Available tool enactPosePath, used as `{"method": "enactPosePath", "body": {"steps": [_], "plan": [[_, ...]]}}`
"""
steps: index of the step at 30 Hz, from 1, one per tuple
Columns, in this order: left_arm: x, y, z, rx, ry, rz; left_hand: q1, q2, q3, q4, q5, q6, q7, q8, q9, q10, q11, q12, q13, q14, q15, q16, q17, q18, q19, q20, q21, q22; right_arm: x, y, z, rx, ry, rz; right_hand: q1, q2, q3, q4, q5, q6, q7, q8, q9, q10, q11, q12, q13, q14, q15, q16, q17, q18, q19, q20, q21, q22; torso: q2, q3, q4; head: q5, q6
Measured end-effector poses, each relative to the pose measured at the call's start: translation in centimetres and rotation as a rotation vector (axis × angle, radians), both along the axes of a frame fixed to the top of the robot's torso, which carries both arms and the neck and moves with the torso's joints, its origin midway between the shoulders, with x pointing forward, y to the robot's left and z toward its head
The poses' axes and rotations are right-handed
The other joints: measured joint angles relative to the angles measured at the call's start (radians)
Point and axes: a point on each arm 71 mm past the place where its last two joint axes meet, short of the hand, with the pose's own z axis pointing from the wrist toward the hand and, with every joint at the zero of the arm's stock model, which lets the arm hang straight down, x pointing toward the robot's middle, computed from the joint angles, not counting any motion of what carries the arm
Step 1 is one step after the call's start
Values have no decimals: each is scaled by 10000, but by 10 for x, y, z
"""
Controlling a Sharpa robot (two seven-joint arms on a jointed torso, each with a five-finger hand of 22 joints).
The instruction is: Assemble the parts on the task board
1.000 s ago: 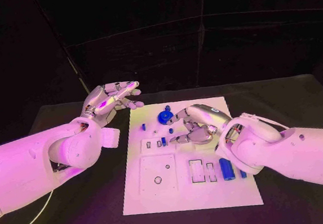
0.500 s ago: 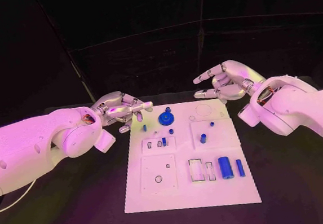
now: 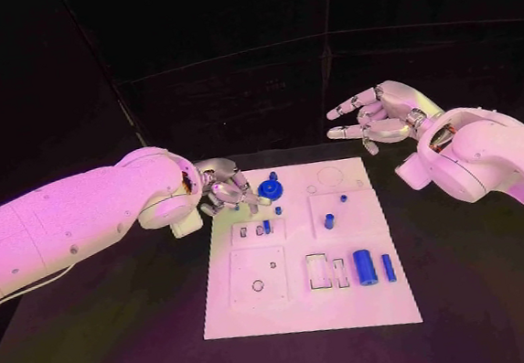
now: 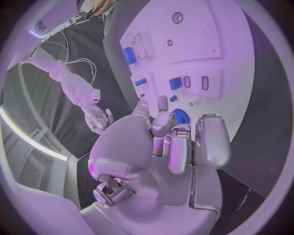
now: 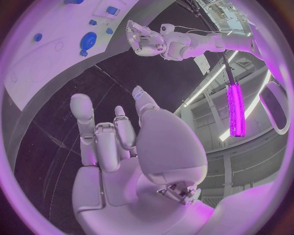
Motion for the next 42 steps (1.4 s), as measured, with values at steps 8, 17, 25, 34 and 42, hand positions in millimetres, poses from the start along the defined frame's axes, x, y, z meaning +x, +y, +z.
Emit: {"method": "enactPosePath", "body": {"steps": [8,17,25,34,42], "plan": [[8,-17,-4,1307,-273,-154,-172,-94,-539,262,0,-306,-5,408,543,-74,2,112,178,0,0,0,-1,0,0,0,153,253,3,-4,-1,-7,170,-173,0,0,-54,-2,85,70,-1,49,-1,2,-2,0,1,0,0,0,0,0,0,0,0,-3,-4,6,6,60,-28],[12,-30,-12,2266,-162,-127,-217,-118,-811,369,0,-470,-22,598,785,-110,-34,111,177,0,1,0,-1,2,0,0,153,253,4,-3,-2,-58,288,-246,0,0,-115,4,213,70,-1,62,-2,38,-37,0,-11,0,0,-55,0,-1,0,0,-40,-32,12,1,-7,85,-52],[17,-35,-17,2807,56,-55,-217,-118,-864,422,0,-540,-22,672,867,-145,2,111,176,-1,2,0,-2,3,0,0,153,252,5,-2,-3,-92,347,-285,0,0,-181,15,303,70,-1,86,-3,38,-37,0,-10,0,0,-55,7,-1,38,-38,-40,-46,22,-7,-8,110,-103],[19,-33,-23,3198,311,7,-217,-118,-891,395,0,-575,13,672,916,-145,2,111,139,-2,3,0,-2,3,0,1,153,251,6,-2,-3,-121,389,-335,0,0,-210,45,358,70,-1,86,-4,38,-37,0,-9,0,0,-55,7,-1,38,-37,-40,-45,23,-16,-12,106,-148],[18,-37,-25,3339,454,-138,-176,-78,-947,395,1,-645,13,721,995,-217,2,111,117,-2,3,0,-3,3,0,1,152,251,7,0,-4,-125,409,-327,0,0,-210,45,358,70,-1,86,-5,38,-36,0,-9,0,0,-55,6,-1,38,-37,-40,-45,23,-15,-4,98,-177]]}}
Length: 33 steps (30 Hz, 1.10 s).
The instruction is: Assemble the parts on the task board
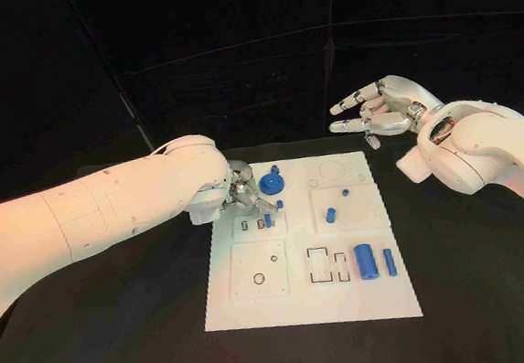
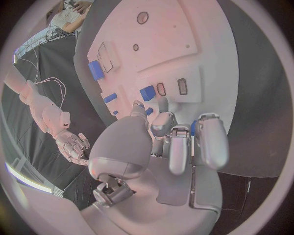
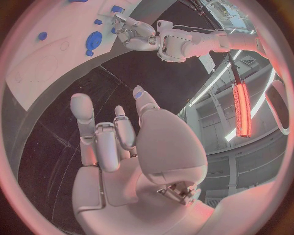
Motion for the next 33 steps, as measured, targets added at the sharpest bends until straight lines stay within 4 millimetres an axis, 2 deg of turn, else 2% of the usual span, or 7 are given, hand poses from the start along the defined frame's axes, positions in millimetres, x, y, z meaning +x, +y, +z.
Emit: {"method": "enactPosePath", "body": {"steps": [17,33], "plan": [[-4,-8,-2,91,232,-316,41,41,-28,-28,0,0,0,87,73,0,0,0,2,-1,1,0,-1,1,0,0,-7,-1,3,2,-1,-25,48,-9,0,0,-66,12,50,0,0,42,-2,0,0,0,11,0,0,0,-1,0,0,0,0,1,-2,6,7,30,-81],[-6,-12,-3,129,395,-491,440,352,18,-266,0,-145,0,233,314,1,0,-1,-8,-1,1,0,-1,1,0,1,-7,-2,4,3,-2,-70,120,-18,0,0,-66,12,90,0,0,42,-2,37,-37,34,37,0,0,0,-3,0,0,1,0,10,-4,7,4,19,-121]]}}
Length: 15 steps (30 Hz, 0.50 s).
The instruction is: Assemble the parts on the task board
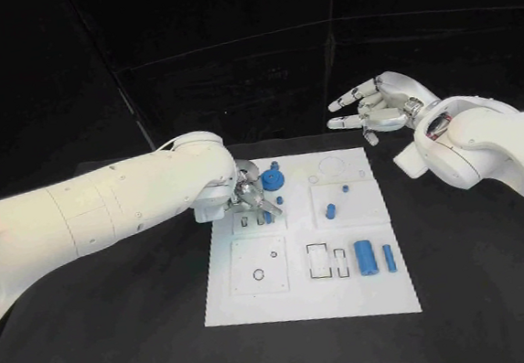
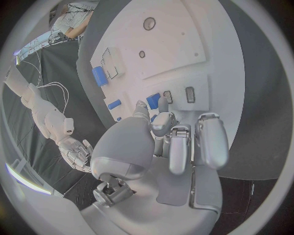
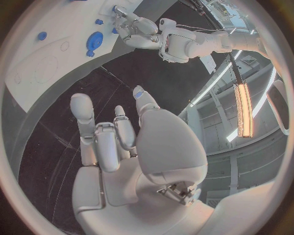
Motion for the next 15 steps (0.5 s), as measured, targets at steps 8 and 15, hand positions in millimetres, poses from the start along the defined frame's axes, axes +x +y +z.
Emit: {"method": "enactPosePath", "body": {"steps": [8,15], "plan": [[0,-2,0,-21,41,-25,510,172,270,-391,0,-93,21,114,160,0,0,0,0,0,1,0,0,-1,0,0,48,25,0,1,0,-18,22,13,-3,3,0,0,0,0,0,0,-1,0,0,19,25,0,0,0,-1,0,0,0,0,35,2,-4,-3,-2,-32],[-1,-2,0,-46,78,-23,924,367,579,-717,0,-177,-36,115,259,-37,-36,0,1,0,1,0,0,0,0,0,48,35,1,2,-1,-42,45,38,-56,56,0,0,0,0,0,0,-1,0,0,19,25,0,0,0,-1,1,0,0,0,34,4,-6,-3,-7,-51]]}}
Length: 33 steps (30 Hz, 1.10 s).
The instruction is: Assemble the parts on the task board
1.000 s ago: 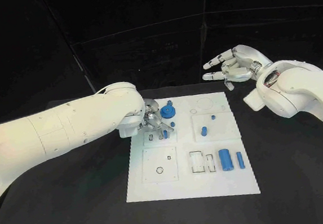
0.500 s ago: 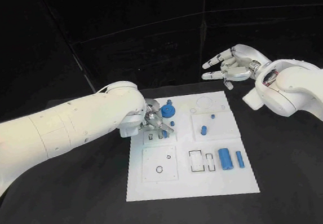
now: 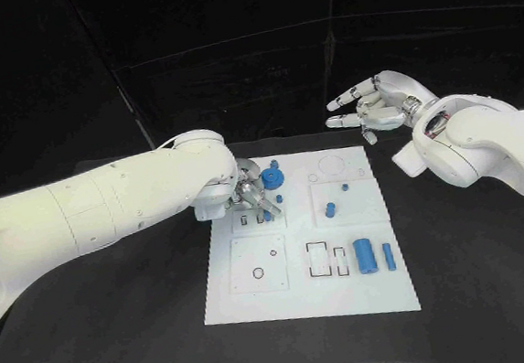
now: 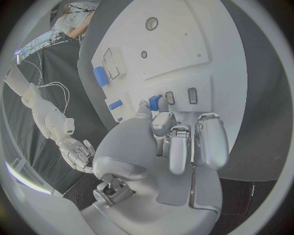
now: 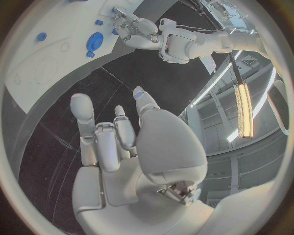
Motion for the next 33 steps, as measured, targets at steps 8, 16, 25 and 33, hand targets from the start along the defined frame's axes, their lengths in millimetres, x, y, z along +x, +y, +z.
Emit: {"method": "enactPosePath", "body": {"steps": [8,16,25,33], "plan": [[-1,0,1,-187,140,72,780,228,921,-640,-10,-232,-84,-52,2,-109,-31,-121,-54,34,-35,0,0,0,0,0,0,-3,0,1,0,-41,26,13,0,0,0,0,24,0,0,0,0,0,0,0,2,0,0,0,0,-1,0,0,0,0,-1,-3,1,-29,-10],[-5,3,-1,-614,469,306,618,-434,2861,55,661,-428,74,-166,110,-178,39,-353,-208,34,-34,0,0,0,-25,25,0,-25,1,1,-1,-71,57,24,1,-1,0,0,49,0,0,0,-1,0,0,0,22,0,0,0,0,-1,36,-36,0,-1,0,-4,8,-37,-25],[-10,15,0,-1227,454,899,-1509,-1895,7082,-421,665,-408,127,336,762,-96,41,-353,-301,34,-34,0,0,1,0,71,-51,-9,3,4,-2,-103,89,77,1,-1,0,0,49,0,0,0,-1,0,0,38,31,0,0,0,0,-1,36,-35,0,11,0,-4,29,5,-47],[-16,26,3,-1800,32,1508,-1611,-1975,7312,-465,661,-448,90,387,863,-97,41,-353,-353,33,-34,0,-1,1,0,71,-52,-10,4,6,-2,-157,107,116,1,-1,0,0,49,0,0,0,-1,36,-36,37,31,0,0,0,-1,0,35,-35,0,10,7,-3,50,62,-75]]}}
